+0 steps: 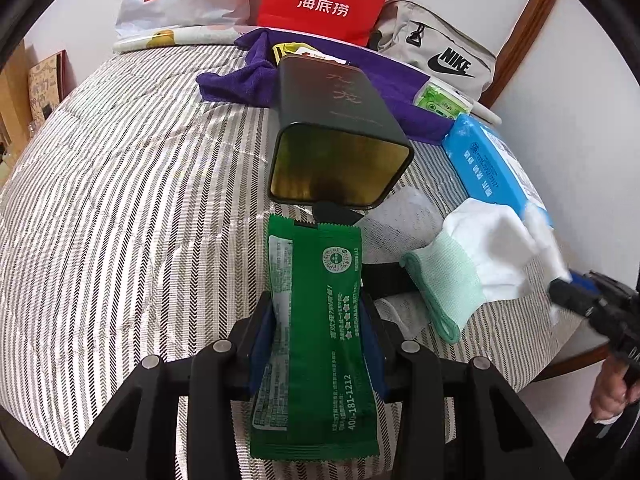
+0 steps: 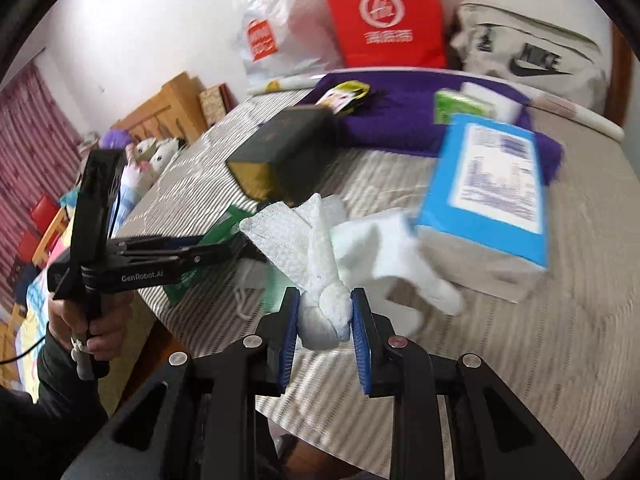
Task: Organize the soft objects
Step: 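Carry the green packet and white glove over the purple towel with both grippers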
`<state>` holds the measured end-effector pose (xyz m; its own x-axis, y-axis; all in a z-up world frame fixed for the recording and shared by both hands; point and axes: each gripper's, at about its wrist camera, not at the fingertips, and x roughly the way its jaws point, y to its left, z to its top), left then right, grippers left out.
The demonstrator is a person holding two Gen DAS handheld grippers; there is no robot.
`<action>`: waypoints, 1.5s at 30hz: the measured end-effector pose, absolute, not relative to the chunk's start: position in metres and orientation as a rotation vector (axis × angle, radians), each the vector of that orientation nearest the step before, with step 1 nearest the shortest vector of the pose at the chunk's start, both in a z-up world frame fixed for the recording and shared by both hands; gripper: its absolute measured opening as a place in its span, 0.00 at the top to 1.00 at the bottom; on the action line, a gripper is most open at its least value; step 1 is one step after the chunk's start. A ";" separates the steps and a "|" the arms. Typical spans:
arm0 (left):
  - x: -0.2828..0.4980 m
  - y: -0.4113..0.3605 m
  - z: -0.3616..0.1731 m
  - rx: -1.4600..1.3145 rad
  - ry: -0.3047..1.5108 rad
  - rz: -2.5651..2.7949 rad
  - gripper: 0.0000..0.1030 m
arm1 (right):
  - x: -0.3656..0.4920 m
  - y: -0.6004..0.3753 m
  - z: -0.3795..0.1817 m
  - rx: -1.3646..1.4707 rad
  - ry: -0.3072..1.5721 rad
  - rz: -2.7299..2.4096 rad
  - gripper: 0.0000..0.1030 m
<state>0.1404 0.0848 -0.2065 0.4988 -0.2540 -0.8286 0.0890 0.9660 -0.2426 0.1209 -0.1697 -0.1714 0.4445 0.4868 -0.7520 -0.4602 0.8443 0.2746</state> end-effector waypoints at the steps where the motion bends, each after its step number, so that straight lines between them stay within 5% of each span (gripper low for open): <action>1: 0.141 0.084 -0.206 -0.170 1.030 -0.204 0.63 | 0.120 -0.177 -0.169 0.041 0.930 0.575 0.75; 28: 0.141 0.079 -0.178 -0.191 1.044 -0.199 0.63 | 0.118 -0.256 -0.226 0.110 1.020 0.435 0.75; 45: 0.164 0.050 -0.122 -0.178 0.949 -0.296 0.63 | 0.123 -0.268 -0.180 0.094 0.914 0.537 0.75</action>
